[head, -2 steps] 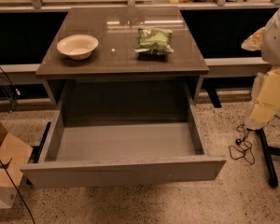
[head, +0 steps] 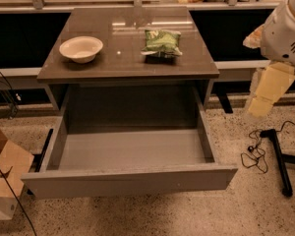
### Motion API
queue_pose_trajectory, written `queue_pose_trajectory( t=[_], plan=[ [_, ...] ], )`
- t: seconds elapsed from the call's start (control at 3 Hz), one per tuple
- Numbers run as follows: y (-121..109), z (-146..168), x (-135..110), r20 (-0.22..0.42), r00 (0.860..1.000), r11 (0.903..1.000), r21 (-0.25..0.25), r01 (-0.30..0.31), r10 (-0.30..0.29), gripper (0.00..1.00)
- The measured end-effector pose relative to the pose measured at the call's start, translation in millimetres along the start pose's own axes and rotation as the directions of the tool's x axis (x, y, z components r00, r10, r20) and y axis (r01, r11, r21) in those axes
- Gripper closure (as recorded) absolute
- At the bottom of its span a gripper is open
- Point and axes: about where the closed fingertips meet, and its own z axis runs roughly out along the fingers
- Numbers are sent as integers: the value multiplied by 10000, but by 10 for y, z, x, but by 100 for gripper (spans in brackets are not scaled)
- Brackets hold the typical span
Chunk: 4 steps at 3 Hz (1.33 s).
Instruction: Place green jalapeno chip bag into top drawer
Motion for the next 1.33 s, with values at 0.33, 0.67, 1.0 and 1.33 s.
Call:
queue_pose_trajectory(
  t=[0.33,0.67,1.0,1.33],
  plan=[
    [-370,266,-167,717,9969,9993,-195,-312,325,0],
    [-370,268,-167,717,9969,9993,-196,-313,327,0],
    [-544,382,-225,1005,9878,9926,141,-1208,1188,0],
    [-1020,600,-371,1958,9560,9708,560,-2332,2183,0]
  ],
)
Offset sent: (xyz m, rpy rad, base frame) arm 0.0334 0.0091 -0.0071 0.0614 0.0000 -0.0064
